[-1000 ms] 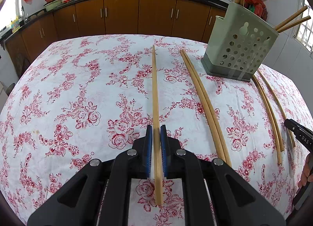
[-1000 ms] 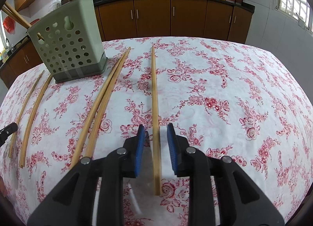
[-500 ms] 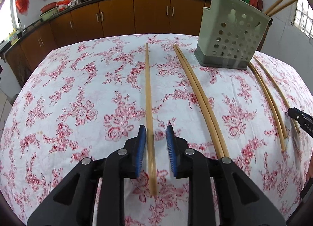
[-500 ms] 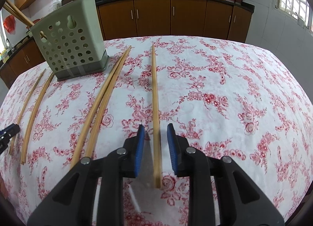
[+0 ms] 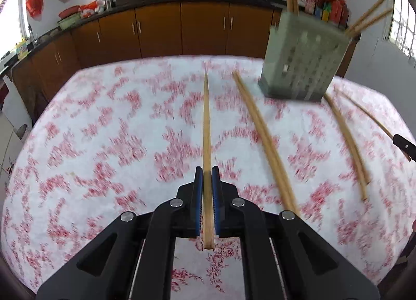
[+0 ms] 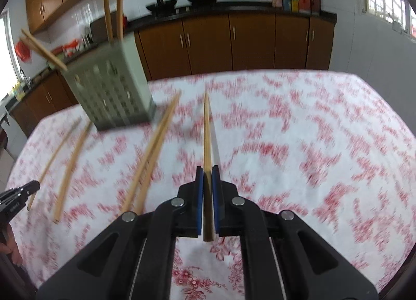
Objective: Organize utensils
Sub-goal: 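Lift both chopsticks upright and carry them above the green holder with both tools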
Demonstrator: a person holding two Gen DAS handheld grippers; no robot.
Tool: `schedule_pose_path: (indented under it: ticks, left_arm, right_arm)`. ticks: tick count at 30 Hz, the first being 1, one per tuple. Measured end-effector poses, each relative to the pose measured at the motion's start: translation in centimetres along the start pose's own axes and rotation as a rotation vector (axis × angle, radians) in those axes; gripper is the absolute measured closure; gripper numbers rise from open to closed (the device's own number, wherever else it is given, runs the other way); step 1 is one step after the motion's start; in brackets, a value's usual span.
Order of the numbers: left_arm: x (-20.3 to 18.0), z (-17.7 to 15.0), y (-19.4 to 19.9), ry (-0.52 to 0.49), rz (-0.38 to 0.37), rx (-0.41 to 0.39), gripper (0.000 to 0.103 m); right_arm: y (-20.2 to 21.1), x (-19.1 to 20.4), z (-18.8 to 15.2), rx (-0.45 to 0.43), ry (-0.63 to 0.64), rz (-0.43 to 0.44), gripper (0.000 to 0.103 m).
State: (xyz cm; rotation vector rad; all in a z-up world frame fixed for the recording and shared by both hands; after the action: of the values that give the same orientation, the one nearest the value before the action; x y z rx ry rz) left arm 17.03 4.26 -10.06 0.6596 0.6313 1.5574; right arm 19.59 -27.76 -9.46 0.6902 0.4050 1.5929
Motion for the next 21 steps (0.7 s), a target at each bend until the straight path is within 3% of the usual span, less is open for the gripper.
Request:
schedule_pose_path:
  ticks: [11, 15, 21]
  left_arm:
    - [1.8, 6.4, 6.9, 0.124, -0.096, -0.218, 0.096]
    - [2.1, 8.2, 9.1, 0.151, -0.110, -0.288, 0.096]
    - [2.2, 9.2, 10.1, 0.144, -0.101, -0.323, 0.096]
  right_arm:
    - [5.9, 0.9, 6.6, -0.233, 0.000, 0.041, 0.095]
    - [7.0, 1.3, 7.6, -0.275, 0.007, 0.051, 0.095]
    - [7.2, 1.8, 8.3, -0.294, 0.019, 0.058, 0.095]
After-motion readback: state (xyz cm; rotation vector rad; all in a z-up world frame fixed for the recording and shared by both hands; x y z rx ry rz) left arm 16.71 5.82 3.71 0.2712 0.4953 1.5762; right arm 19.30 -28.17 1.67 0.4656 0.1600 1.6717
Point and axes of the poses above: each gripper's, at about its wrist camera, not at the fingertips, and y roughly against the way its jaws point, x to its left, z to its top, the point moved 5 cm from there along -y, roughly the way its jaws point, and after that the axes turned 6 degrees about z, right-handed, at the moved point
